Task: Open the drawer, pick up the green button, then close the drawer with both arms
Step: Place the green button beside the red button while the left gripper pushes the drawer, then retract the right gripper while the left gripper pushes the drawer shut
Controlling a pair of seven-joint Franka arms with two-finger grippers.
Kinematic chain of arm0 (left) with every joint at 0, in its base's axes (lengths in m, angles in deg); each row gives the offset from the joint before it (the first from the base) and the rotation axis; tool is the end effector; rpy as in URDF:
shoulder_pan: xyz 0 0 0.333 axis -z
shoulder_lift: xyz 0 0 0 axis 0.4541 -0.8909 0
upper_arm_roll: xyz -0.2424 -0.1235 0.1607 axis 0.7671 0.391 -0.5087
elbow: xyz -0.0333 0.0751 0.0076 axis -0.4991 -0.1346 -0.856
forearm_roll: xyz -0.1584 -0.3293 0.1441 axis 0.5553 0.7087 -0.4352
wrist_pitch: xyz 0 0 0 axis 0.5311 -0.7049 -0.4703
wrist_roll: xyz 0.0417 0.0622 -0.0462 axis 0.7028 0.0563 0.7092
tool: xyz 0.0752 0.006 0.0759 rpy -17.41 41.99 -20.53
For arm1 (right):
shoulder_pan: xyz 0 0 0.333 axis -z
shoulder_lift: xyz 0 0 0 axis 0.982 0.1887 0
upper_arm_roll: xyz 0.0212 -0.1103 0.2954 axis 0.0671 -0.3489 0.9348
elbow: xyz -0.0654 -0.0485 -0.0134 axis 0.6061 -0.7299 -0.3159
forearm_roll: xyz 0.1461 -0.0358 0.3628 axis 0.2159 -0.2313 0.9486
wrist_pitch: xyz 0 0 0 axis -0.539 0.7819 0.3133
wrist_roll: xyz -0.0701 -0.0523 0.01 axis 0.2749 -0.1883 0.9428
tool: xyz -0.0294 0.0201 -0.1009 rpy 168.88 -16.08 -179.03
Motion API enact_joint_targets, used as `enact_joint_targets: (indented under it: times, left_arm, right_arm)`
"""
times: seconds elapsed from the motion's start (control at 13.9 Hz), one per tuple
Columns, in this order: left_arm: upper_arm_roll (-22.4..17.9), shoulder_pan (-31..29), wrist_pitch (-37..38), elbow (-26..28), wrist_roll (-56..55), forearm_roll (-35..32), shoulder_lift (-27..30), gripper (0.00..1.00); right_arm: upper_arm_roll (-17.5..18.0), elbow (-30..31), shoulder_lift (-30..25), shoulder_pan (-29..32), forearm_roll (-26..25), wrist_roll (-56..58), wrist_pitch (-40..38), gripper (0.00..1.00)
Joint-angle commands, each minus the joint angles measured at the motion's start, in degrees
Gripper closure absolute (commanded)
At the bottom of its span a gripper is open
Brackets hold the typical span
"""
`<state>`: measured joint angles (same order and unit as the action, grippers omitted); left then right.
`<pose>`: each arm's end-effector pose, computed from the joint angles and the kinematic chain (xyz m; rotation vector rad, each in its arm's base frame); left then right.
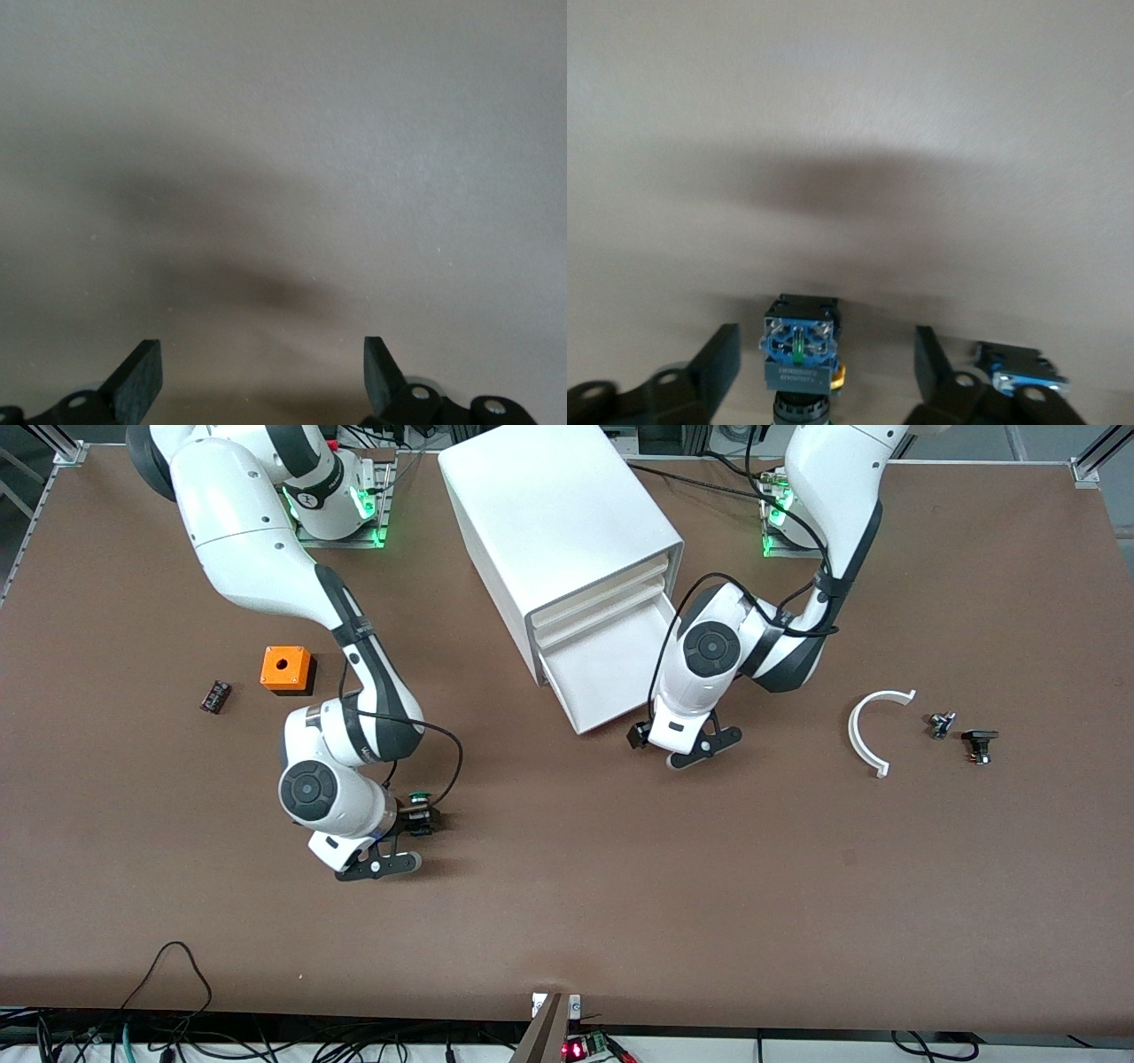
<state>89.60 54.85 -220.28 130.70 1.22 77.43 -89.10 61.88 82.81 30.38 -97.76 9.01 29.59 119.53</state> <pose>0.5296 -0.3476 0.2302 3.0219 0.7202 -0.0776 0.7163 0.2355 0.2203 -3.0823 -0.2453 -0.0014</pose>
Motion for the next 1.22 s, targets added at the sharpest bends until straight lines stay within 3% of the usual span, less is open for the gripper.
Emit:
enact_joint_targets:
  times: [0.0, 0.36, 0.72, 0.94, 1.15]
  left_arm:
    - [-0.1, 1.4, -0.9, 1.2, -2.0, -1.9, 0.5, 0.0]
    - [2.7, 0.4, -0.6, 2.5, -2.0, -1.8, 1.2, 0.0]
    - [4.9, -0.2, -0.3, 4.0, -1.8, -1.4, 2.5, 0.0]
    - [9.7, -2.3, -0.3, 5.1, -2.0, -1.2, 2.7, 0.0]
    - [14.8, -6.0, -0.3, 6.9, -1.6, -1.2, 2.9, 0.0]
  right_arm:
    - [0.4, 0.3, -3.7, 2.3, -0.5, 4.0, -0.9, 0.0]
    - [-0.1, 4.6, -13.9, 6.5, -0.5, 6.4, -8.4, 0.0]
    - [-3.3, 20.0, -29.8, 6.5, -0.7, 6.5, -8.6, 0.0]
    - [-4.5, 29.0, -39.6, 6.5, -0.8, 6.4, -9.0, 0.0]
    - [-5.2, 29.9, -45.4, 6.5, -1.2, 5.0, -16.9, 0.0]
